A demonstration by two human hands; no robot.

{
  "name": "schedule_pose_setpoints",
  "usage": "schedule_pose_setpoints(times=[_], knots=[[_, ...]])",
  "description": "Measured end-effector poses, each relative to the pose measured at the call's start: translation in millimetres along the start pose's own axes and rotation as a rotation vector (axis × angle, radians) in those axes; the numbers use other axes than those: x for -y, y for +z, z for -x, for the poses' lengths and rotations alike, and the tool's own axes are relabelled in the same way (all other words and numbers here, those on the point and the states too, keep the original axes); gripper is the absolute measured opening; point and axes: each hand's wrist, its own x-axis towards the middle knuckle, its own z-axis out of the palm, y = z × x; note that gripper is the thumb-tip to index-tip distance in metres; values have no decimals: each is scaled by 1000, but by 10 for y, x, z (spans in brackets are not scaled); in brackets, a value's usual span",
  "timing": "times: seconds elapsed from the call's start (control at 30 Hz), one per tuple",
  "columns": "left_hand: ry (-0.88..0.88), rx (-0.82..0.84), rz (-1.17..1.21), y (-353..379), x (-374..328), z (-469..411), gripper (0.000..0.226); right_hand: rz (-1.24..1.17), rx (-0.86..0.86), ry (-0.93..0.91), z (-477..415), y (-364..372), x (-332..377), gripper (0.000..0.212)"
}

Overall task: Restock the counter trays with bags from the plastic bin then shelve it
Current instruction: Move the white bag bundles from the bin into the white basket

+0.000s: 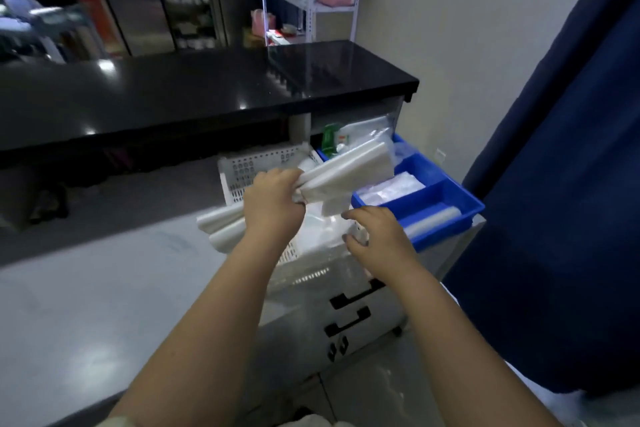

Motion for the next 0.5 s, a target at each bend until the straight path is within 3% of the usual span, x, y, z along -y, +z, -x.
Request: schedule_pose_setpoints(times=[0.1, 0.2, 0.3, 0.5], knots=[[-63, 22, 147, 58, 143, -365, 14, -141, 44, 137, -527, 174, -9, 40], [-229, 69, 370, 75, 245, -574, 25, -557, 129, 274, -855, 371, 77, 30], [-369, 148, 601, 104, 345, -676, 36, -848, 223, 286, -1095, 570, 170, 26], [-775, 205, 1069, 204, 549, -770, 46, -1282, 338, 396, -1477, 818, 139, 64]])
